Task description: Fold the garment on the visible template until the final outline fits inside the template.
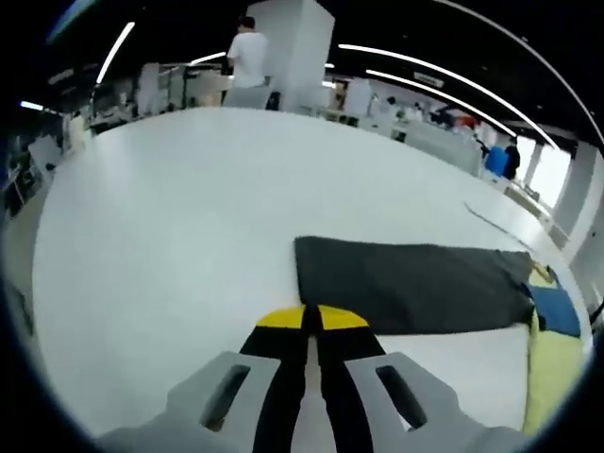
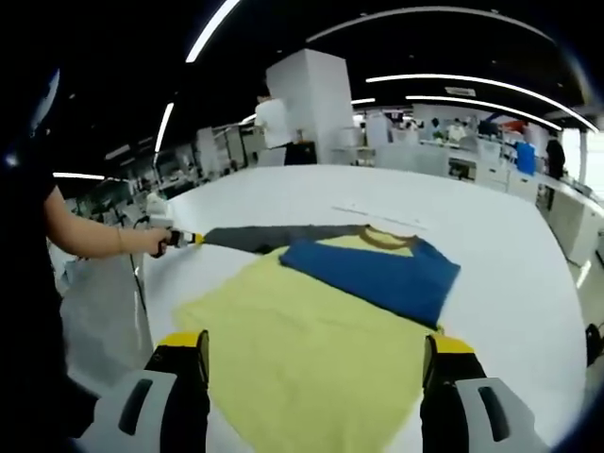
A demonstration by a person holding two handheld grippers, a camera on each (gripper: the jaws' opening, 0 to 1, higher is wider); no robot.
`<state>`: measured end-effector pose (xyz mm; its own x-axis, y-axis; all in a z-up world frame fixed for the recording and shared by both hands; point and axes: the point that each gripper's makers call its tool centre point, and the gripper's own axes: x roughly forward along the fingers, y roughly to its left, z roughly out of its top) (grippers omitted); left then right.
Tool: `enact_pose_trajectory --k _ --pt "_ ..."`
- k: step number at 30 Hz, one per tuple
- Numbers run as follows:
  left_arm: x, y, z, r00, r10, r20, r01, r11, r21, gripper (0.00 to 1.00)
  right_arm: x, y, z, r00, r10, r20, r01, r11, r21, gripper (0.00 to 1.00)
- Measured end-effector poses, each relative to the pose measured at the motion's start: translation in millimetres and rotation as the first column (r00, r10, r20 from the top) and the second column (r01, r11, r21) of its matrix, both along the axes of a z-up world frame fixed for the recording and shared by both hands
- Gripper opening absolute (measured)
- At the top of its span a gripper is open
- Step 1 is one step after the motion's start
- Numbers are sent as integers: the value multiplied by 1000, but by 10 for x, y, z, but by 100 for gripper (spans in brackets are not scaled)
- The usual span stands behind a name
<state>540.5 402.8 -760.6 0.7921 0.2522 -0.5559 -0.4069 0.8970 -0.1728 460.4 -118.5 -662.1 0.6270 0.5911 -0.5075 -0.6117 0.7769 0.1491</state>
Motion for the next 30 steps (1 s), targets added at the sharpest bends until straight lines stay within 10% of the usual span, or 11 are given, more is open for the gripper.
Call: enact_pose_trajectory --k 30 --pt "310 -475 617 978 -73 195 97 988 -119 0 -64 -65 46 1000 -19 24 19 1000 13 93"
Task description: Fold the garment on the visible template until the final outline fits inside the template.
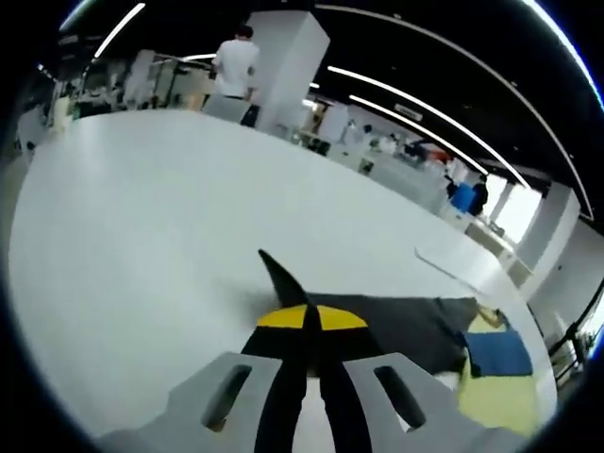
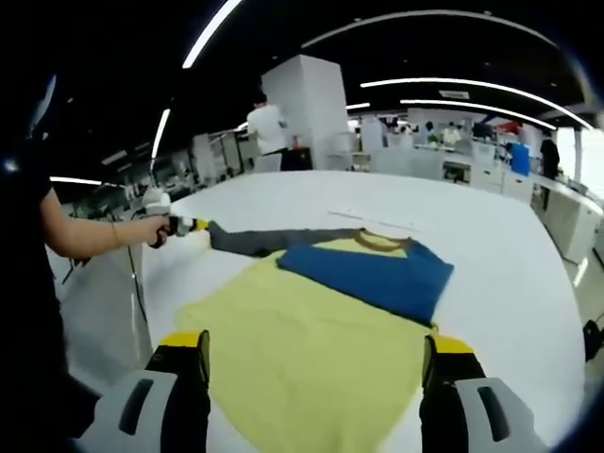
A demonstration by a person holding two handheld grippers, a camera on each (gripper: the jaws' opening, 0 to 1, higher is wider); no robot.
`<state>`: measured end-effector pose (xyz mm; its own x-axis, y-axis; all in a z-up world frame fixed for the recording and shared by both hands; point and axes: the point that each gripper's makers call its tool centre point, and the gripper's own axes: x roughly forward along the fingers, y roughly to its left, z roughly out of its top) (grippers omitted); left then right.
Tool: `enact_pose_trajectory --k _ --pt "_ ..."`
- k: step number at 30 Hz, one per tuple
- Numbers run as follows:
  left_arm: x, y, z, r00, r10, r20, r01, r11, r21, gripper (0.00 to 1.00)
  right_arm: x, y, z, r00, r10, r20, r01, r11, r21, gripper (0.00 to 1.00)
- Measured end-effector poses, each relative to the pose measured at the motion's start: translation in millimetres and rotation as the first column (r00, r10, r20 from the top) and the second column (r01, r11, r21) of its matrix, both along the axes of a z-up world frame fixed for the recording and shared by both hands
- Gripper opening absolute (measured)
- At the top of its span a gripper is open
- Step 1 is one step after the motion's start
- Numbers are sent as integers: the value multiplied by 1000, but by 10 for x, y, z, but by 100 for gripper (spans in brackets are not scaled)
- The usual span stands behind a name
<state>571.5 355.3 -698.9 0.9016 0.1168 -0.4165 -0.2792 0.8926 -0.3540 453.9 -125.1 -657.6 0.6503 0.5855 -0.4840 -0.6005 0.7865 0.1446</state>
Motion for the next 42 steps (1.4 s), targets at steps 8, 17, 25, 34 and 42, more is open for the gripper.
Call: enact_pose_trajectory --k 8,17,25,34,42 --pt "106 -192 160 998 -46 43 46 999 0 0 -47 -29 -13 1000 9 1 -9 1000 -7 95" --pt "230 -425 298 993 -81 88 84 996 -38 0 -70 -53 -40 1000 7 -1 -7 1000 -6 96" --pt "332 -736 431 983 -139 122 146 988 -53 0 -87 -69 -72 1000 9 -8 -9 1000 -4 96" --pt "475 -1048 510 970 -195 145 208 975 -77 0 -94 -77 -83 1000 12 -13 -12 1000 2 96" --pt "591 -1321 612 951 -250 179 267 961 -76 0 -114 -83 -105 1000 12 -22 -12 1000 2 95"
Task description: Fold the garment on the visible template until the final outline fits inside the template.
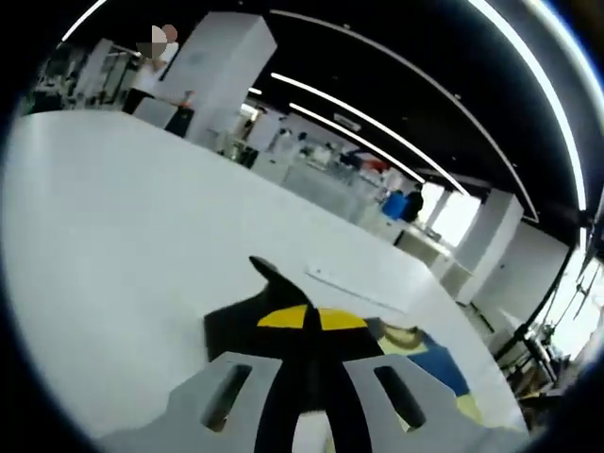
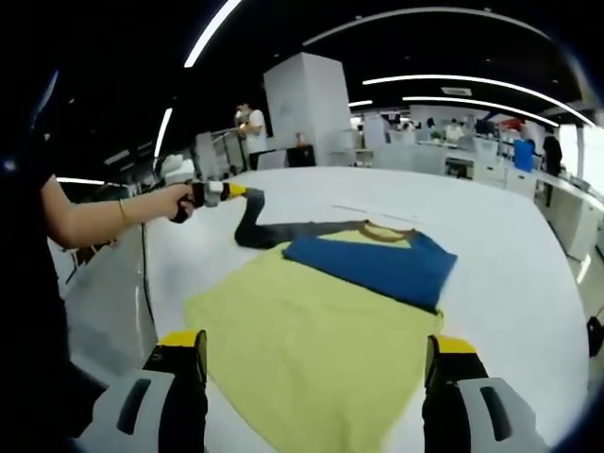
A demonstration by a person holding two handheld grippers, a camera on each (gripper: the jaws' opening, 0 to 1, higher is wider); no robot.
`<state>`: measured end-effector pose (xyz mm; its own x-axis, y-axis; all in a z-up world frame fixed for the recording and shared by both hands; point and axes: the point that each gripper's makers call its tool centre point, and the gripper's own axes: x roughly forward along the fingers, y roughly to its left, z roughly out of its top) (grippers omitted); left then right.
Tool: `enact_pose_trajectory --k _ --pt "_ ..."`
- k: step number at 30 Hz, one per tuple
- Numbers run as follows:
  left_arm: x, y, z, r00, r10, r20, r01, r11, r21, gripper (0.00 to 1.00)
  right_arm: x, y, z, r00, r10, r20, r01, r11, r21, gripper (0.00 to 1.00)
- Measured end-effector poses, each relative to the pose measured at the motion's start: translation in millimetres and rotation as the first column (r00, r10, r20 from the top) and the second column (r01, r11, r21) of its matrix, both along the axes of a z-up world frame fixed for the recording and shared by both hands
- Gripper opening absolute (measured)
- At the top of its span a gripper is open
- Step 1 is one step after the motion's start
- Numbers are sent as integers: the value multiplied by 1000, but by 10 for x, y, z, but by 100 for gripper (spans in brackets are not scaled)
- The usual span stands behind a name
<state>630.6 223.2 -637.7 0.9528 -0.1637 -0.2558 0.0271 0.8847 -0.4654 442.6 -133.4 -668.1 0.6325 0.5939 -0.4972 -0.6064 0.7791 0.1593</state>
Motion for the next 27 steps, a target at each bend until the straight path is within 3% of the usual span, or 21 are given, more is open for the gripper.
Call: enact_pose_trajectory --k 11,27 --pt "113 -395 44 998 -67 15 67 998 -17 0 -32 5 -54 1000 -2 -20 2 1000 -4 94" --pt "273 -1043 176 980 -192 53 195 980 -45 0 -66 -52 -113 999 -25 -39 25 1000 -7 94"
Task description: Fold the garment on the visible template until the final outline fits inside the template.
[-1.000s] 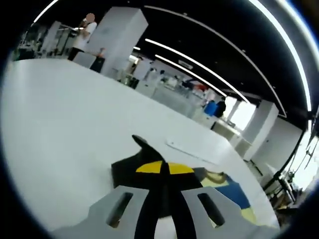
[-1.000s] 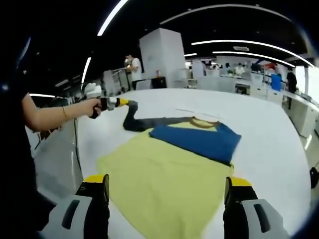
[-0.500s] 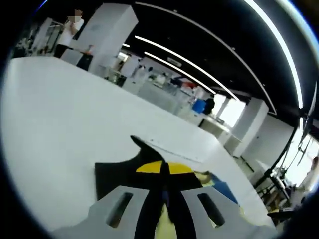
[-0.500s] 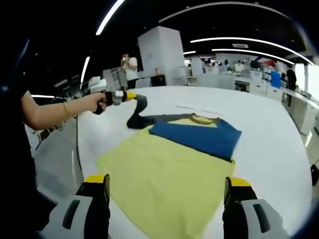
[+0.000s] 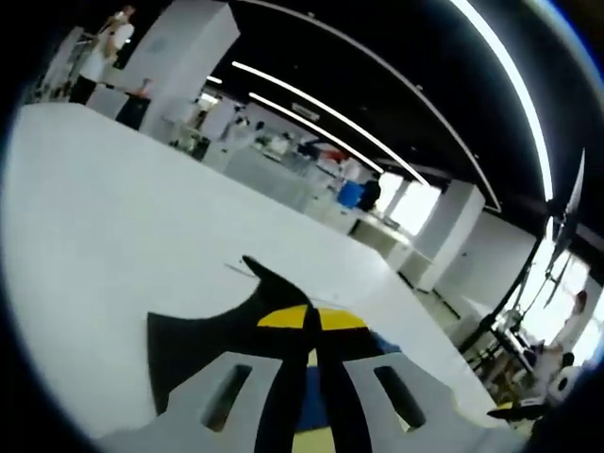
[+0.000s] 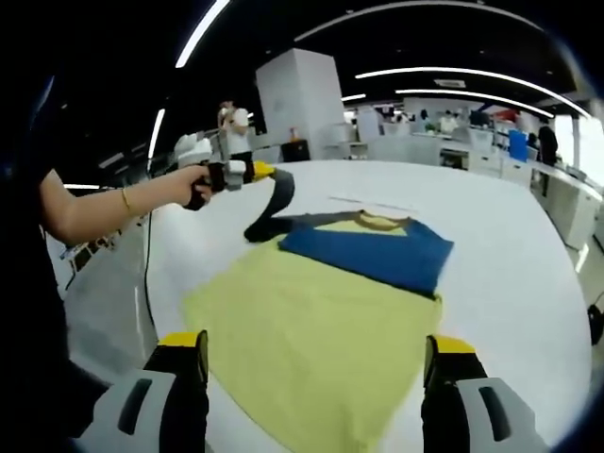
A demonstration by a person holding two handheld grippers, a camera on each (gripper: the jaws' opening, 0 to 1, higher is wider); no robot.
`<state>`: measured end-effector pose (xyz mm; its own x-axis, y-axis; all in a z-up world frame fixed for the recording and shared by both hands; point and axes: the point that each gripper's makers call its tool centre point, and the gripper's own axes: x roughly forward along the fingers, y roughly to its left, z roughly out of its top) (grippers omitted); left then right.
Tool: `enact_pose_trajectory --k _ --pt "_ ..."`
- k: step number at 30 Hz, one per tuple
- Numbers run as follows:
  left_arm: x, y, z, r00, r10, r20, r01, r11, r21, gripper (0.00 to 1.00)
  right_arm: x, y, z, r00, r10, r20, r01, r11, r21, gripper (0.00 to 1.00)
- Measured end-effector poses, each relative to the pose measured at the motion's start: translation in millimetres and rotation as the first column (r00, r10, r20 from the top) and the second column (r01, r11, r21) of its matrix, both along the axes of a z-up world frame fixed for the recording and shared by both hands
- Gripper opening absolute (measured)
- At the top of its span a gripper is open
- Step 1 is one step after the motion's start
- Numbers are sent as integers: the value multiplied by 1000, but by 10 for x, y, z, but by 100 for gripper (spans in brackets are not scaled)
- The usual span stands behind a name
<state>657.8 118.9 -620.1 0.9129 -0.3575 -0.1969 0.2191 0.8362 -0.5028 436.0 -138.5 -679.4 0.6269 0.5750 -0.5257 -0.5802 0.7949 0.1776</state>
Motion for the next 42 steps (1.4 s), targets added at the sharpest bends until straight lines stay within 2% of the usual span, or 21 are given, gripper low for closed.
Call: enact_pose_trajectory --k 2,13,18,28,36,39,42 --pt "6 -114 -2 1000 -31 1 31 1000 -4 0 -5 -10 -11 1000 -2 -2 2 1000 -1 94" --pt "71 -537 -31 995 -102 2 102 994 -26 0 -13 -68 -29 1000 -9 -9 9 1000 -16 95" --pt "86 -798 -22 987 -160 14 161 987 -29 0 -26 -73 -45 1000 -12 -16 12 1000 -20 95" --pt "84 -1175 -45 973 -229 38 231 972 -44 0 -49 -73 -94 999 -16 -30 15 1000 -23 95" --pt "81 -1551 -11 947 -315 62 316 948 -22 0 -48 -69 -115 999 -5 -39 4 1000 -29 94" --pt "95 -1641 -44 937 -346 57 345 938 26 0 -43 -72 -122 999 -5 -39 3 999 -34 94" --pt "112 -1717 -52 932 -357 59 357 934 10 0 -43 -78 -130 999 -4 -39 2 999 -39 93"
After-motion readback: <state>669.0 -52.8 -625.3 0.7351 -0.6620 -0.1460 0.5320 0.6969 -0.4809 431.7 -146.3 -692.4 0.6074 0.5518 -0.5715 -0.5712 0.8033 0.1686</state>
